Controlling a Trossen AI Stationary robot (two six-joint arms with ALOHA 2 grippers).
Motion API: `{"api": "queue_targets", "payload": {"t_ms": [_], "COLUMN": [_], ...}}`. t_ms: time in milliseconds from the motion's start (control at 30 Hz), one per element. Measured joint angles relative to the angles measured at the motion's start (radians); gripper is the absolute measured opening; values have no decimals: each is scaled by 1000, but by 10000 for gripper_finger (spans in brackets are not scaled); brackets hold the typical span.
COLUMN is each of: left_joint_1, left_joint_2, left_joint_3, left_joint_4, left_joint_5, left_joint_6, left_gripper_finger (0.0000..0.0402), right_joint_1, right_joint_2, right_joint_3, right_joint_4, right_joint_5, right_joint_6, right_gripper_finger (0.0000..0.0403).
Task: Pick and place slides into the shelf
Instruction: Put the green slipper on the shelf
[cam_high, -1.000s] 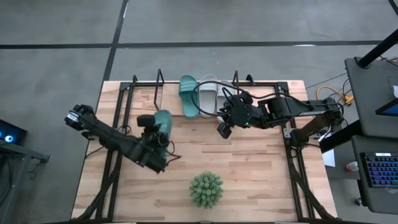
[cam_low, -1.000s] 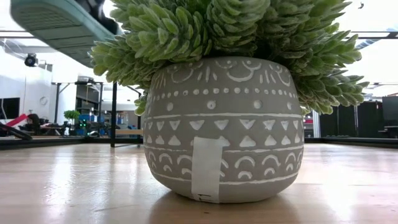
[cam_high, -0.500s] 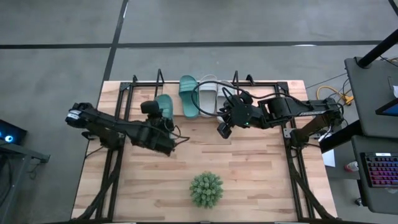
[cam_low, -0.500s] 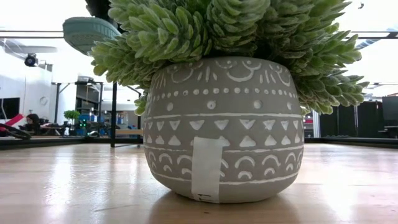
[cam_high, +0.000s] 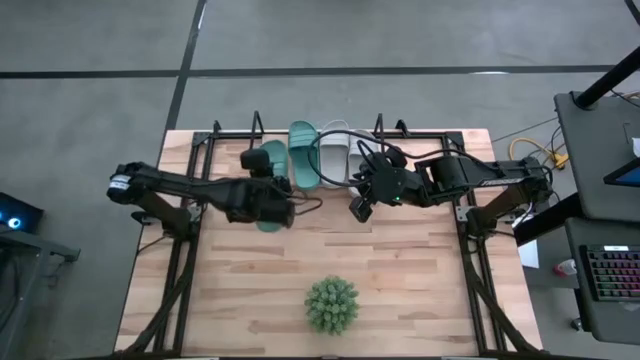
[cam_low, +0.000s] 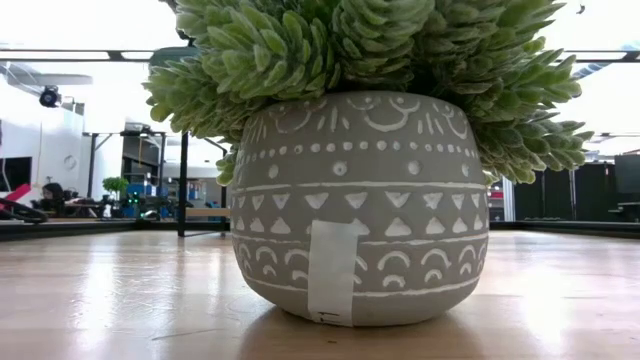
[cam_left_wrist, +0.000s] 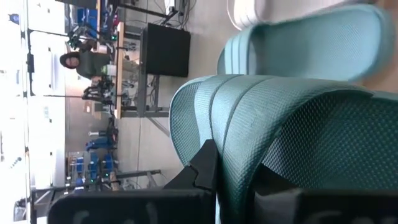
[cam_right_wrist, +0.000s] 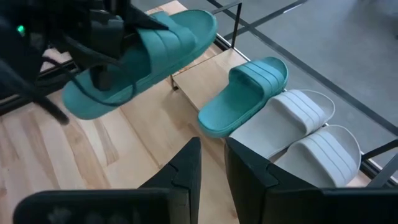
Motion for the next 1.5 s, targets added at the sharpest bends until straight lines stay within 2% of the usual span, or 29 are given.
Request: {"api": "queue_targets", "payload": {"t_ms": [267, 433, 533, 833, 1133, 1500], "left_joint_1": [125, 193, 215, 236, 300, 381], "left_joint_2": [0, -18, -44, -100, -129, -156], "left_joint_3": [0, -12, -31, -99, -189, -199], "left_joint_4": [101, 156, 219, 473, 500, 611], "left_joint_5": [8, 81, 88, 98, 160, 265], "left_joint_6": [114, 123, 129, 415, 456, 527], "left_gripper_finger": [0, 0, 0, 0, 0, 0], "right_joint_1": [0, 0, 0, 0, 0, -11], "right_joint_2": [0, 0, 0, 0, 0, 0], "right_joint_3": [0, 0, 0, 0, 0, 0], "right_joint_4": [0, 0, -1, -2, -4, 0], "right_joint_5": [0, 0, 0, 1, 1, 1], "right_joint_6": [3, 3, 3, 3, 4, 75], "right_gripper_finger": [63, 63, 63, 63, 63, 63]}}
